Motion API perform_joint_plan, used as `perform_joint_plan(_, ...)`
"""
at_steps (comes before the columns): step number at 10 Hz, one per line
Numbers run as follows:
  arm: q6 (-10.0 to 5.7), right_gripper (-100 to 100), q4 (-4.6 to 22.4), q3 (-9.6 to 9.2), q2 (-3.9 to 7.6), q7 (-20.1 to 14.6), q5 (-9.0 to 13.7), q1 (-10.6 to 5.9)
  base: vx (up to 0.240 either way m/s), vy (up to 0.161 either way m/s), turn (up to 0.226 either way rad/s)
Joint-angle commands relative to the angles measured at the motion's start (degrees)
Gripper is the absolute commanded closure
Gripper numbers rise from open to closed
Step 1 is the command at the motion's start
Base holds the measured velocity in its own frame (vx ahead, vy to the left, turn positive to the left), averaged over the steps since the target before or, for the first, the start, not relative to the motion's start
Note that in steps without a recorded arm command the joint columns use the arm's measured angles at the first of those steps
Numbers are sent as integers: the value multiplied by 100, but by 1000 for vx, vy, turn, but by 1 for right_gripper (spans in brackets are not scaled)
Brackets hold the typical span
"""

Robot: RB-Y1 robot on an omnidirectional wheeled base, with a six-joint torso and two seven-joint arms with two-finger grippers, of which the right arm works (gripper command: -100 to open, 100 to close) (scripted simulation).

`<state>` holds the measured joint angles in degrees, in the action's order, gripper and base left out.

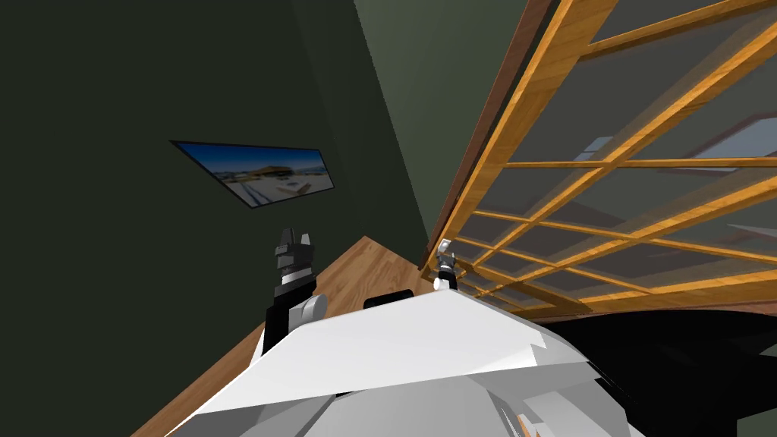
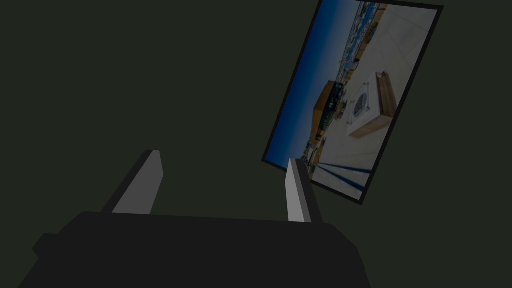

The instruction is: Pull the door open

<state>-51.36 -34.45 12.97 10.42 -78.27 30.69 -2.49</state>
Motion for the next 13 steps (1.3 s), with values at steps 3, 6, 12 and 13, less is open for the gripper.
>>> perform_joint_plan(3, -49, -100, 149, -73, 338, -457, -30, 159, 113, -6, 3)
perform_joint_plan(6, -67, -100, 206, -132, 617, -823, -53, 331, 167, -1, 3)
perform_joint_plan(12, -139, 100, 293, -136, 601, -835, -58, 288, 21, -4, 3)
perform_joint_plan(13, -139, 100, 293, -136, 601, -835, -58, 288, 0, 0, 0)
